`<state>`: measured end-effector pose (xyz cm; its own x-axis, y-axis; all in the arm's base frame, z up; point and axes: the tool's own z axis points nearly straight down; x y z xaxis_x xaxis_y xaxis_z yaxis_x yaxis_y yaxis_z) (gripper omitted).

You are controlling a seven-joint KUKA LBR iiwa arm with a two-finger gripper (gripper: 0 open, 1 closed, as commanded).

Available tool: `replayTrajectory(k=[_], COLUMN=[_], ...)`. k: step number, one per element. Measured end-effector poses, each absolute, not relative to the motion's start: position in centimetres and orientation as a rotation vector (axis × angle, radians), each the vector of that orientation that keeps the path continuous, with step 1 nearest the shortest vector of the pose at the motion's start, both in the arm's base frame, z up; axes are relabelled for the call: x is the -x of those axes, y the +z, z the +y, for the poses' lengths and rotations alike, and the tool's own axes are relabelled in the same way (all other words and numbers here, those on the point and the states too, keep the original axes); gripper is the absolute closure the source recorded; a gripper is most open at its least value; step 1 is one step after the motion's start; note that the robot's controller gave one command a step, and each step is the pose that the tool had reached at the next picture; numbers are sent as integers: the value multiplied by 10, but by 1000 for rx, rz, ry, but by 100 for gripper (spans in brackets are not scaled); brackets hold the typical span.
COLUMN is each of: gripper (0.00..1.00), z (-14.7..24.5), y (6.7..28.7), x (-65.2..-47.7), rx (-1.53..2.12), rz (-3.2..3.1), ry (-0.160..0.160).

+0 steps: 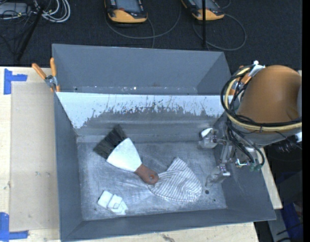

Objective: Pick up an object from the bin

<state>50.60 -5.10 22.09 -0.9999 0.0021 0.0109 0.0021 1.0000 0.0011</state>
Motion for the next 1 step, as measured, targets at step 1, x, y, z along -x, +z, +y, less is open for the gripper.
replayTrajectory(k=[1], gripper=[0], z=[-51], y=[225], x=[-508], rx=[1], rz=[-3139], ry=[0])
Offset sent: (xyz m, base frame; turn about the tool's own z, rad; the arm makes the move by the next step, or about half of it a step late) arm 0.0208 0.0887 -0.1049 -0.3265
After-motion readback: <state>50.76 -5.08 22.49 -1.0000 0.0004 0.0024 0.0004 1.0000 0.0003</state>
